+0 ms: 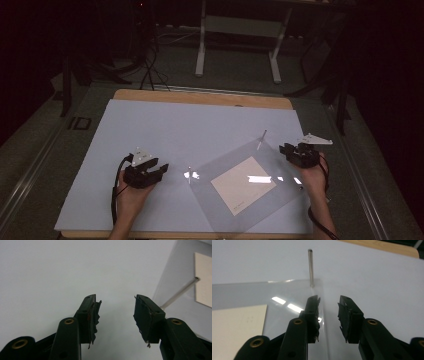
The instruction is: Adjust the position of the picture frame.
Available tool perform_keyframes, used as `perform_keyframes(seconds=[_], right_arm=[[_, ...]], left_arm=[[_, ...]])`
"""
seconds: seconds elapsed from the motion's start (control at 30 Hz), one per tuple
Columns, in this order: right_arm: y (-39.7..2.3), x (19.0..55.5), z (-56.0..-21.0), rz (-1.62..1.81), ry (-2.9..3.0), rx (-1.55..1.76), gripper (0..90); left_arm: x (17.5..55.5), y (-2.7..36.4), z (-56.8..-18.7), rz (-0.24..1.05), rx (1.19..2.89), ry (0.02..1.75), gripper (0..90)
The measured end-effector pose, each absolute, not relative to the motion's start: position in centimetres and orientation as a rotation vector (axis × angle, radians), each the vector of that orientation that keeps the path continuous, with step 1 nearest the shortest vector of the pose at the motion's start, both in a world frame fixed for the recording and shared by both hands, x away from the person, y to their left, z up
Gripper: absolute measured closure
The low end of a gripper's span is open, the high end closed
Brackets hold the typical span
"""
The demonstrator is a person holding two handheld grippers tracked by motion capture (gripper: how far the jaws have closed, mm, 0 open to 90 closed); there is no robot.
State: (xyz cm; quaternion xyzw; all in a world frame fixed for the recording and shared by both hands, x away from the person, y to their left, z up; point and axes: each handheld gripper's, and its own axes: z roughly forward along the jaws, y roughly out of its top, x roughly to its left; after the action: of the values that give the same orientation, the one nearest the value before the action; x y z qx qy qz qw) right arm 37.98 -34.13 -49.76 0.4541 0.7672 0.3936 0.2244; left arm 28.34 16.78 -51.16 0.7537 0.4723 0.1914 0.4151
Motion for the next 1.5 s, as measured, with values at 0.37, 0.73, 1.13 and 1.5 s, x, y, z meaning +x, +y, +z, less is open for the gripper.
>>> perform_keyframes(seconds=[0.37, 0.73, 1.13, 1.5], right_arm=[[-32.3, 40.8, -49.1, 1.073, 2.157, 1.213, 67.0], [-29.8, 43.3, -49.4, 1.103, 2.189, 1.185, 69.7], [-28.5, 45.3, -51.3, 1.092, 2.199, 1.229, 78.4], [-28.2, 45.7, -52.0, 1.09, 2.196, 1.249, 84.7]], left_arm=[[28.2, 15.2, -51.2, 0.46, 1.938, 1.118, 52.4], [28.0, 13.4, -51.4, 0.45, 1.974, 1.043, 52.7], [28.2, 12.3, -51.7, 0.432, 1.984, 1.012, 53.1], [28.9, 11.8, -52.1, 0.431, 1.99, 1.02, 55.5]])
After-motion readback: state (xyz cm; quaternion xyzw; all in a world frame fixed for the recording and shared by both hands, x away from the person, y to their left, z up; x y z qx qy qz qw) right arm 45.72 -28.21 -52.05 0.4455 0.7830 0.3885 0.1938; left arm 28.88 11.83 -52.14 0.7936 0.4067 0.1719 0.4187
